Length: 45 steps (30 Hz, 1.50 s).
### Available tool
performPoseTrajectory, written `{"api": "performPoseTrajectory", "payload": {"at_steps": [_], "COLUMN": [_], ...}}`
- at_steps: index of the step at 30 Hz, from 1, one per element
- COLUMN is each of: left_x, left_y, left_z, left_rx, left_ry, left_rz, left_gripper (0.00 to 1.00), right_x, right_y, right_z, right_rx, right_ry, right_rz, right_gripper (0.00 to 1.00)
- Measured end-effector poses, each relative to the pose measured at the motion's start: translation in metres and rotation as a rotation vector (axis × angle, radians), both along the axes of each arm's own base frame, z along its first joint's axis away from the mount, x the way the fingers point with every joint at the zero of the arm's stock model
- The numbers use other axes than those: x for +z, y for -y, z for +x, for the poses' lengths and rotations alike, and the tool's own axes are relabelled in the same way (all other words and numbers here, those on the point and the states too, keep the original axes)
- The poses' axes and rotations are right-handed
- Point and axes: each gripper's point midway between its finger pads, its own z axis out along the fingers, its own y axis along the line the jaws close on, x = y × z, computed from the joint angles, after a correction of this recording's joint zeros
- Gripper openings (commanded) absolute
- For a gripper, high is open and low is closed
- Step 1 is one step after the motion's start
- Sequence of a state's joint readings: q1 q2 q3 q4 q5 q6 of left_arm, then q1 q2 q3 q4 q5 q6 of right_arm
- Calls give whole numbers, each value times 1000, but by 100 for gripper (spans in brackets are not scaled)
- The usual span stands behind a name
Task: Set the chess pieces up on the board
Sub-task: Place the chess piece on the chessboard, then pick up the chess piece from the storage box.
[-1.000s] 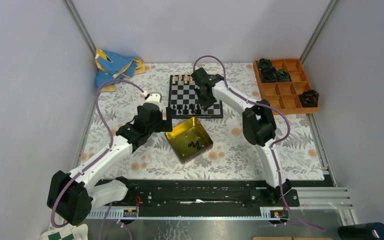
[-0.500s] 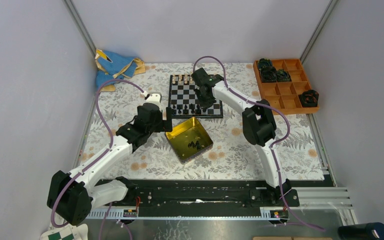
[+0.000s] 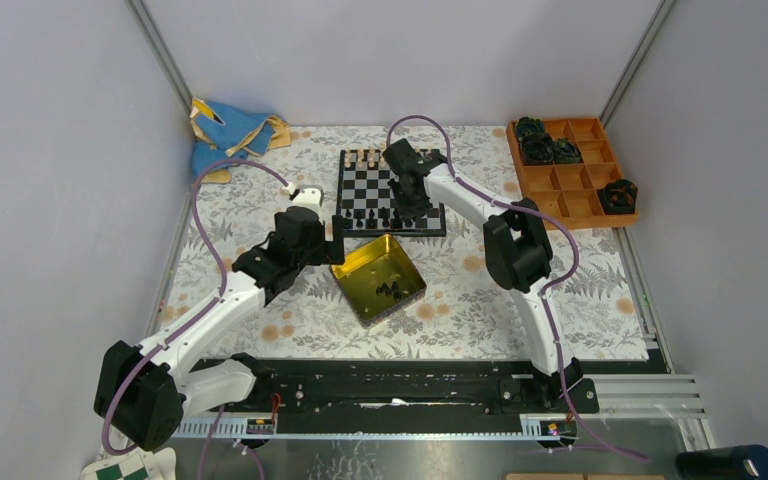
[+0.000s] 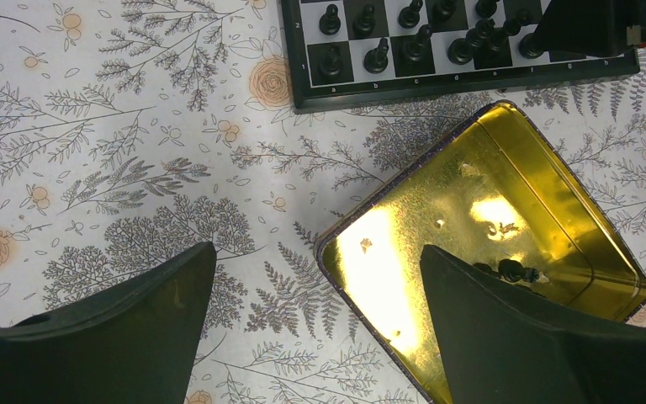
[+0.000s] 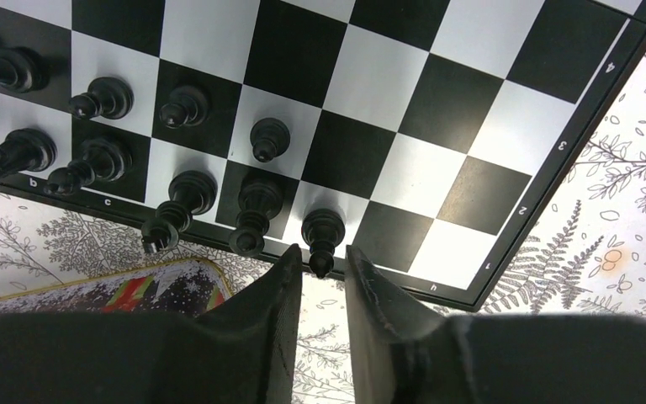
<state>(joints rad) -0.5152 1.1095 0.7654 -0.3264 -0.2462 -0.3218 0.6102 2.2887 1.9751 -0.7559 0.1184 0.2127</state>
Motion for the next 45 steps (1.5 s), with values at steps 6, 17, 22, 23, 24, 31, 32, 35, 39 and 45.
{"api": "performPoseTrajectory", "payload": {"at_steps": [6,17,22,23,24,31,32,35,39,45], "left_x": [0,1,2,1,1,0,0,0,0,2], "left_y": [0,2,2,2,2,2,2,2,0,-3], "left_z": [1,2,2,2,2,3,3,3,3,4], "left_rx": [0,-3,-3,-3,-3,-3,-3,-2,10,43], "left_ry": [3,9,12,12,10,7,7,7,9,19], "left_rz": [-2,-8,-10,-9,-9,-7,-7,-6,-4,-10], "left_gripper": [99,99,99,99,99,99,99,99,99,99], "right_x": [-1,2,22,29,36,84,87,91,81,52], "right_y": [-1,-2,2,3,3,-11,-17,-34,-54,-56], "right_z": [0,6,2,1,0,-39,-49,-83,-124,-156], "right_rx": [4,19,30,33,36,146,175,277,407,497], "right_ry": [-1,34,71,85,102,189,195,194,152,69], "right_rz": [3,8,10,11,13,30,33,44,52,31], "right_gripper": [42,47,48,48,48,49,49,49,49,49]}}
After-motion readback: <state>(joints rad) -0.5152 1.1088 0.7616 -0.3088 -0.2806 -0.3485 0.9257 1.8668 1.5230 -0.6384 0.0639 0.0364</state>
